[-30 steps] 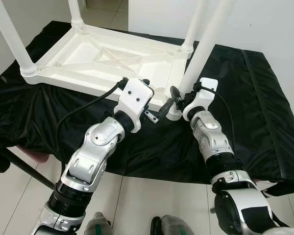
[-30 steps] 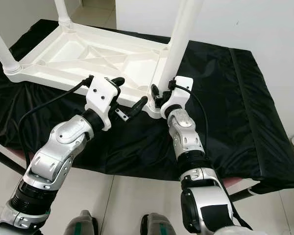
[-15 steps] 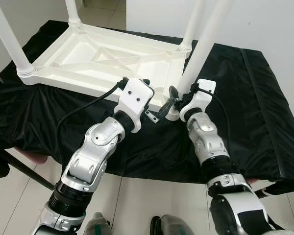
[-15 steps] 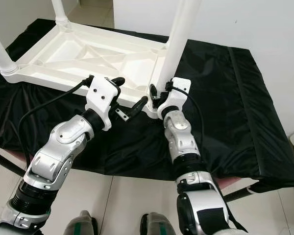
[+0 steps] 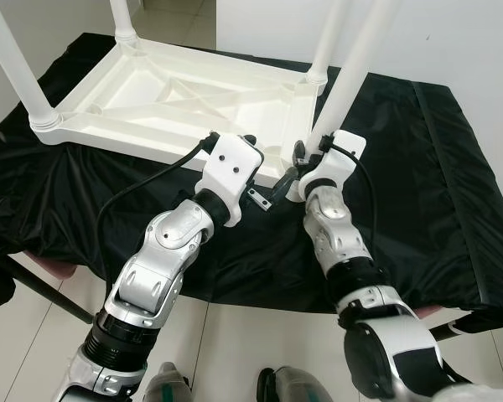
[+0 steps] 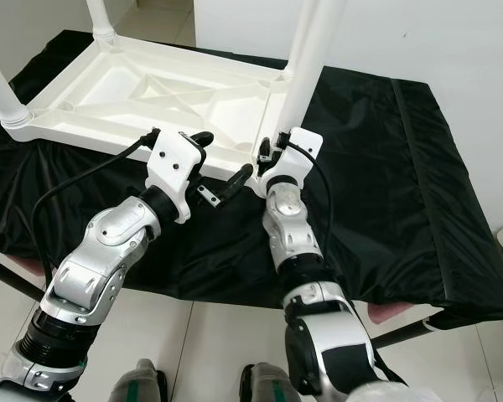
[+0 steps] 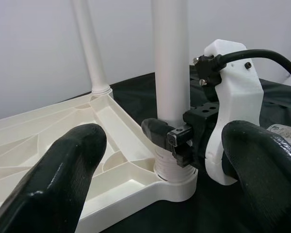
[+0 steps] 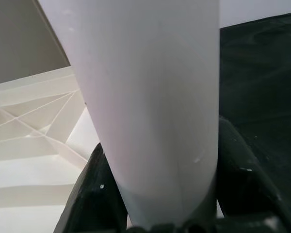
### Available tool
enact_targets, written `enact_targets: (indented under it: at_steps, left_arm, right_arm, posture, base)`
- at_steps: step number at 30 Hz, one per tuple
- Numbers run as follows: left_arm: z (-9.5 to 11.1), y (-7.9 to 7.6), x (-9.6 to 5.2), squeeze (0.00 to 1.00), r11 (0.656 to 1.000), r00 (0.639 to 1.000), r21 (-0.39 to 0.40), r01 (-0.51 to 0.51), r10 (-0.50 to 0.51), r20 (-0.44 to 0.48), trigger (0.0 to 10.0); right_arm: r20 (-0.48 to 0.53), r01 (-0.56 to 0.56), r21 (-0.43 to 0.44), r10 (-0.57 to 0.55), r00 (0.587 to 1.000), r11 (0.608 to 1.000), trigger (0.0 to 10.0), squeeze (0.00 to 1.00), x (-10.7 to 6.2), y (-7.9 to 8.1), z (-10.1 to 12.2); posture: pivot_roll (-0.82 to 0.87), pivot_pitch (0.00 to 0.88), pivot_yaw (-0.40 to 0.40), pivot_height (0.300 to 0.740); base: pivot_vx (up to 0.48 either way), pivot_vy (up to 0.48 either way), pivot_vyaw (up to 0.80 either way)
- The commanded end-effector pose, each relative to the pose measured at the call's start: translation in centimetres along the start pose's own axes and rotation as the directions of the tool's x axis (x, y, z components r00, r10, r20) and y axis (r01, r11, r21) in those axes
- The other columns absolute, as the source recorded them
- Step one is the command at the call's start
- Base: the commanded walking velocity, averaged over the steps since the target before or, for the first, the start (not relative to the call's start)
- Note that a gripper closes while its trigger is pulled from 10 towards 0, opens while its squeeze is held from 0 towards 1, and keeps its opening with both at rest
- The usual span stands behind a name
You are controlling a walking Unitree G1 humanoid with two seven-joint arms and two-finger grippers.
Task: Building children table
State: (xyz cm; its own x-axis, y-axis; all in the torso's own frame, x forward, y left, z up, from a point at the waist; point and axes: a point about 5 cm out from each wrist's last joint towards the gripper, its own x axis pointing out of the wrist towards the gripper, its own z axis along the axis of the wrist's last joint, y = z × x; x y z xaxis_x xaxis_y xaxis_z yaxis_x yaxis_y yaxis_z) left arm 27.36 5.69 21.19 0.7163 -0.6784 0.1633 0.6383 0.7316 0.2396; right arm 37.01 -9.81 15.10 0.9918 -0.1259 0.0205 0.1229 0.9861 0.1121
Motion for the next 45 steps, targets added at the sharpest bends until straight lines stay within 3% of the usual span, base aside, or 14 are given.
enact_targets:
  at_steps: [1, 4, 6, 10, 15, 20, 31, 36, 42, 45]
  left_arm:
    - [0.2, -0.1, 0.0, 0.0, 1.0, 1.0, 0.003, -0.004, 0.004, 0.005, 10.0]
    - [0.2, -0.1, 0.0, 0.0, 1.0, 1.0, 0.002, -0.007, 0.007, 0.006, 10.0]
    - [0.3, -0.1, 0.0, 0.0, 1.0, 1.0, 0.001, -0.011, 0.011, 0.008, 10.0]
    - [0.3, -0.1, 0.0, 0.0, 1.0, 1.0, 0.001, -0.011, 0.011, 0.009, 10.0]
    - [0.3, -0.2, -0.1, 0.0, 1.0, 1.0, 0.001, -0.013, 0.013, 0.007, 10.0]
    - [0.3, -0.2, -0.1, 0.0, 1.0, 1.0, 0.002, -0.015, 0.015, 0.008, 10.0]
    - [0.3, -0.3, -0.1, 0.0, 1.0, 1.0, 0.0, -0.017, 0.017, 0.007, 10.0]
    - [0.2, -0.4, -0.2, 0.0, 1.0, 1.0, -0.001, -0.013, 0.013, 0.006, 10.0]
    - [0.2, -0.3, -0.2, 0.0, 1.0, 1.0, 0.001, -0.008, 0.008, 0.005, 10.0]
    - [0.2, -0.4, -0.2, 0.0, 1.0, 1.0, 0.001, -0.004, 0.004, 0.004, 10.0]
  right_arm:
    - [-0.182, 0.073, -0.04, -0.079, 0.98, 0.997, 10.0, 0.0, -1.0, -1.7, -4.2]
    - [-0.171, 0.102, -0.064, -0.111, 0.979, 0.993, 10.0, 0.0, -0.9, -1.4, -4.1]
    - [-0.13, 0.132, -0.131, -0.149, 0.98, 0.982, 10.0, 0.0, -0.8, -0.9, -3.9]
    - [-0.12, 0.139, -0.128, -0.155, 0.981, 0.982, 10.0, 0.0, -0.8, -0.6, -3.8]
    - [-0.106, 0.115, -0.121, -0.128, 0.986, 0.986, 10.0, 0.0, -0.6, 1.0, -3.4]
    - [-0.109, 0.112, -0.117, -0.125, 0.986, 0.987, 10.0, 0.0, -0.7, 1.2, -3.6]
    - [-0.124, 0.103, -0.121, -0.118, 0.985, 0.987, 10.0, 0.0, -0.8, 0.7, -4.1]
    - [-0.044, 0.024, -0.164, -0.032, 0.999, 0.986, 10.0, 0.0, -2.0, -1.4, -5.4]
    - [0.003, 0.003, -0.141, -0.003, 1.0, 0.99, 10.0, 0.0, -2.7, -2.4, -5.8]
    - [-0.022, 0.014, -0.128, -0.017, 1.0, 0.992, 10.0, 0.0, -2.8, -2.8, -6.2]
  posture:
    - [0.02, 0.07, -0.039, 0.74]
    - [0.02, 0.069, -0.042, 0.74]
    - [0.02, 0.069, -0.042, 0.74]
    - [0.03, 0.069, -0.043, 0.74]
    - [0.03, 0.071, -0.046, 0.74]
    - [0.03, 0.072, -0.049, 0.74]
    - [0.03, 0.074, -0.049, 0.74]
    - [0.02, 0.075, -0.047, 0.74]
    - [0.02, 0.07, -0.042, 0.74]
    - [0.02, 0.069, -0.041, 0.74]
  base:
    - [0.0, 0.0, 0.0]
    - [0.0, 0.0, 0.0]
    - [0.0, 0.0, 0.0]
    - [0.0, 0.0, 0.0]
    - [0.0, 0.0, 0.0]
    - [0.0, 0.0, 0.0]
    - [0.0, 0.0, 0.0]
    - [0.0, 0.0, 0.0]
    - [0.0, 0.0, 0.0]
    - [0.0, 0.0, 0.0]
